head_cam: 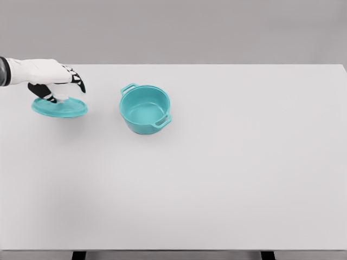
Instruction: Open the lid of the pot with left arm
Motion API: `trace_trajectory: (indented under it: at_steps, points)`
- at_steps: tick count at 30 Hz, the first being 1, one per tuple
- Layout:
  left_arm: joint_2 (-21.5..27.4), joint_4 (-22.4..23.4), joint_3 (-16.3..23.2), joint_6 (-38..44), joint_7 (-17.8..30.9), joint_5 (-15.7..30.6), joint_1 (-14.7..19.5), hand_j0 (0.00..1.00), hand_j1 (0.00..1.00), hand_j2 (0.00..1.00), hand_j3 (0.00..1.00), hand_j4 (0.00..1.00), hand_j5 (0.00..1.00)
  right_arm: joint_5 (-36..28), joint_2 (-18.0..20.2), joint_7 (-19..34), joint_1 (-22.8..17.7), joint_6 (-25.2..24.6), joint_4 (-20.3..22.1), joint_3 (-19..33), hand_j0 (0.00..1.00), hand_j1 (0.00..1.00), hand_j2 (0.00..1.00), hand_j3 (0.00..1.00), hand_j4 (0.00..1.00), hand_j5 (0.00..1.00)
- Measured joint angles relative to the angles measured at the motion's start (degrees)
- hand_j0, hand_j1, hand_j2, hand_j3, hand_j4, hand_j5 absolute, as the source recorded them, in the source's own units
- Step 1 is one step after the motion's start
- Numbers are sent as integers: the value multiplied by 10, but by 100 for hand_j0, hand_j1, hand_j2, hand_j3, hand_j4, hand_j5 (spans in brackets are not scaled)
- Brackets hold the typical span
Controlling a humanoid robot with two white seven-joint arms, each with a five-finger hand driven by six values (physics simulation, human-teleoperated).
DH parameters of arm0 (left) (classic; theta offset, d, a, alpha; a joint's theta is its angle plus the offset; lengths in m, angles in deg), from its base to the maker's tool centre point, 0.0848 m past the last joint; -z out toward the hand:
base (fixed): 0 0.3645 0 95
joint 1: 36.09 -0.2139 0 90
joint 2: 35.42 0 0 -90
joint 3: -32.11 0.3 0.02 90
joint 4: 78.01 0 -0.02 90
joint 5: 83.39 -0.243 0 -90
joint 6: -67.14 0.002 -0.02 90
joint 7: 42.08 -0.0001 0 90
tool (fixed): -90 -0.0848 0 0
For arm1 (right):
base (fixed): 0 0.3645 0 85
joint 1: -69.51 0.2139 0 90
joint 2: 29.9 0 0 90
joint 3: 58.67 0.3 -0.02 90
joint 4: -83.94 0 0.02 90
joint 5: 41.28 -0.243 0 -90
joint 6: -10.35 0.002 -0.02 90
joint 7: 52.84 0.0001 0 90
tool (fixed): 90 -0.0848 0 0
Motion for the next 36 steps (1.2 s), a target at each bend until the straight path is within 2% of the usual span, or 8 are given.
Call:
trace_trajectory:
  at_steps: [7,15,18,21,24,31,36]
  points:
    - [-5,9,0,0,0,1,-14,100,100,100,100,100,100,0,0,0,0,0,0,0,100,100,100,100,100,100]
    - [-5,10,-4,0,0,5,-15,100,100,100,100,100,100,0,0,0,0,0,0,0,100,100,100,100,100,100]
    - [-6,23,-24,0,0,39,-15,100,100,100,100,100,100,0,0,0,0,0,0,0,100,100,100,100,100,100]
    - [-29,62,-45,0,0,81,-15,100,100,100,100,100,100,0,0,0,0,0,0,0,100,100,100,100,100,100]
    - [-62,139,-80,0,0,109,-15,100,100,100,100,100,100,0,0,0,0,0,0,0,100,100,100,100,100,100]
    - [-93,248,-117,0,0,122,-16,100,100,100,100,100,100,0,0,0,0,0,0,0,100,100,100,100,100,100]
    - [-90,290,-125,0,-17,122,-17,100,100,100,100,100,100,0,0,0,0,0,0,0,100,100,100,100,100,100]
